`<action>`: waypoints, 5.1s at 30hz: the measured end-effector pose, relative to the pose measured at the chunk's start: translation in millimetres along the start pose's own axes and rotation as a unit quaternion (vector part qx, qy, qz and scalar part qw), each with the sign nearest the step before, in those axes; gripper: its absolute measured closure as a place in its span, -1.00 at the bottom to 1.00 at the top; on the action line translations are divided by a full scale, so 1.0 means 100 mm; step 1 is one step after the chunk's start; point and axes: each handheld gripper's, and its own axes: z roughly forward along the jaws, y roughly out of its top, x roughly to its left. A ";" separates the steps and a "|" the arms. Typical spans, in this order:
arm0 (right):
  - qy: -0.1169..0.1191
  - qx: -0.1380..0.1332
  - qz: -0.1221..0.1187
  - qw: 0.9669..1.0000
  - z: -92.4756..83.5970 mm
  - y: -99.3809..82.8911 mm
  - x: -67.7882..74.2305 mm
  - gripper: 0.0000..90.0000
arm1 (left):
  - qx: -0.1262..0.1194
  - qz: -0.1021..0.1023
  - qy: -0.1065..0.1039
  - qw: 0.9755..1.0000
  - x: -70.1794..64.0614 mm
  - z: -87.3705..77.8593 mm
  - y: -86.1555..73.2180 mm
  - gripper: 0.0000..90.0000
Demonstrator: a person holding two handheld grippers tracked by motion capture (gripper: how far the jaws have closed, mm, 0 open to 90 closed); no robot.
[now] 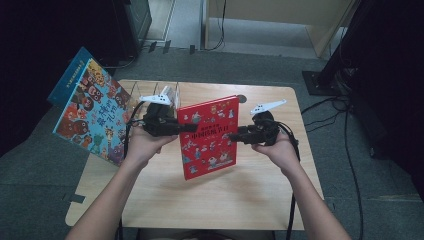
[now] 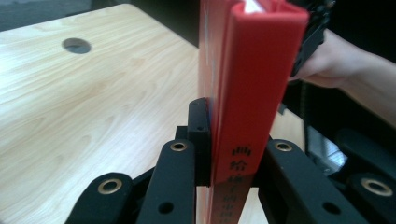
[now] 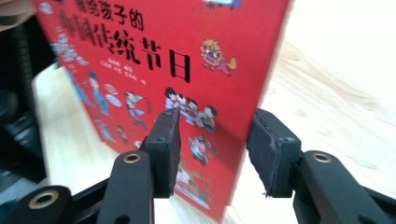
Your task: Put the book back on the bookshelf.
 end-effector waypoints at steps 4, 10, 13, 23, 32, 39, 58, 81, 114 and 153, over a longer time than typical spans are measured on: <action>-0.019 -0.023 -0.002 1.000 -0.04 0.01 -0.01 0.08 | 0.023 0.011 0.009 1.000 -0.01 0.04 -0.04 0.79; -0.015 -0.028 -0.007 0.999 0.03 0.04 0.06 0.06 | 0.022 0.005 -0.004 1.000 0.00 0.05 -0.03 0.79; -0.016 -0.030 -0.011 0.999 0.04 0.05 0.06 0.09 | 0.035 0.007 0.001 0.999 -0.01 0.04 -0.01 0.78; -0.003 -0.042 -0.029 0.999 0.05 0.11 0.15 0.13 | 0.109 0.006 0.012 0.994 -0.02 0.06 0.05 0.70; 0.002 -0.042 -0.033 0.999 0.08 0.13 0.18 0.10 | 0.141 0.003 0.018 0.990 -0.03 0.08 0.12 0.69; 0.015 -0.027 -0.051 0.998 0.16 0.15 0.27 0.10 | 0.188 0.007 0.026 0.982 -0.08 0.17 0.25 0.68; 0.008 -0.046 -0.031 0.998 0.16 -0.09 0.12 0.05 | 0.210 -0.046 0.013 0.976 -0.01 -0.01 0.45 0.78; -0.053 -0.054 -0.044 0.996 0.56 -0.74 -0.05 -0.06 | 0.162 -0.071 0.063 0.982 0.08 -0.70 0.41 0.78; -0.122 -0.004 -0.049 0.991 0.97 -1.06 -0.12 -0.05 | 0.108 -0.139 0.163 0.971 0.25 -1.74 0.03 0.78; -0.142 -0.020 -0.064 0.988 0.99 -1.12 -0.09 -0.08 | 0.087 -0.171 0.263 0.945 0.65 -2.00 0.12 0.78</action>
